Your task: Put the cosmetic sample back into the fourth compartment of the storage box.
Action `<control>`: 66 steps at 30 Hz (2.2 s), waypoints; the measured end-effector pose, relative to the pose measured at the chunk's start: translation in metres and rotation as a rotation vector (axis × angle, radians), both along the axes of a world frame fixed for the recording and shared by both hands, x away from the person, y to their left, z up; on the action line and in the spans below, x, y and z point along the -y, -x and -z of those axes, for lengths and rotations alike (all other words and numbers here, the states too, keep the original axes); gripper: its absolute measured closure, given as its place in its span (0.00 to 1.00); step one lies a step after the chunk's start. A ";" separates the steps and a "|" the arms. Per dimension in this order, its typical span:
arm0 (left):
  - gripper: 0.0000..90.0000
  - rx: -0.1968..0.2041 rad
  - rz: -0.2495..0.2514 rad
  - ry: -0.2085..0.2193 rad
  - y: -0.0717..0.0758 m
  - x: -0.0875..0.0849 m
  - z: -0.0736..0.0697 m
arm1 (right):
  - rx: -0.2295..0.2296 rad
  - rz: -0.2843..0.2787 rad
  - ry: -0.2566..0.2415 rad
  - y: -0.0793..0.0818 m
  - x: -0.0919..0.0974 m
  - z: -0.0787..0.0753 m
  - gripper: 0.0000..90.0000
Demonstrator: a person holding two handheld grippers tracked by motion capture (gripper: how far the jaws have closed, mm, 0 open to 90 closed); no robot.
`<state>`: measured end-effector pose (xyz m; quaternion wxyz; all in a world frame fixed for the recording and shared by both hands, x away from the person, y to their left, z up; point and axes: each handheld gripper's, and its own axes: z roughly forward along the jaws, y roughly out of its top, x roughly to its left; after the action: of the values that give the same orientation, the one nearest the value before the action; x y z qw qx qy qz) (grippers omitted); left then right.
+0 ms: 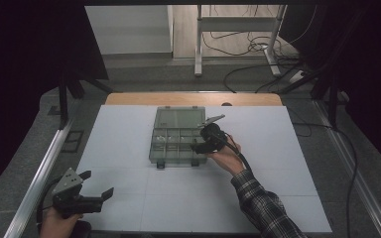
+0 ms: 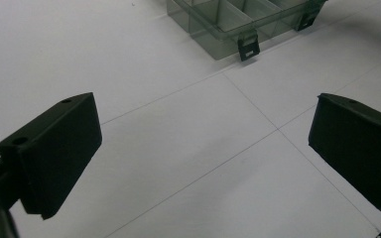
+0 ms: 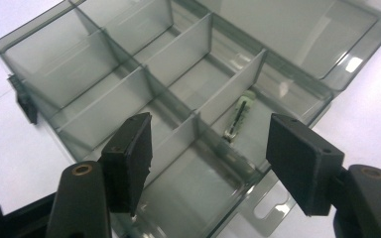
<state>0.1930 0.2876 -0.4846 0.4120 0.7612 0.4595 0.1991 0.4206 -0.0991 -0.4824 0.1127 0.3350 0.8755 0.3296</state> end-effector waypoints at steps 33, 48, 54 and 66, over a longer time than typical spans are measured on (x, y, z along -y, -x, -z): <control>0.00 0.000 0.003 -0.007 0.000 0.000 0.000 | -0.083 -0.054 -0.072 0.013 0.021 -0.015 0.06; 0.00 0.000 0.001 -0.004 0.000 0.000 0.000 | -0.035 -0.071 -0.024 0.025 0.026 -0.016 0.01; 0.00 0.000 0.001 -0.003 0.000 0.000 0.000 | -0.063 -0.063 -0.007 0.030 0.026 -0.015 0.01; 0.00 -0.001 0.001 -0.005 0.000 0.001 0.000 | -0.051 -0.085 -0.009 0.044 0.030 -0.015 0.01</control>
<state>0.1931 0.2871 -0.4846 0.4098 0.7628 0.4587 0.1996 0.3762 -0.1287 -0.4671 0.0746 0.3066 0.8899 0.3293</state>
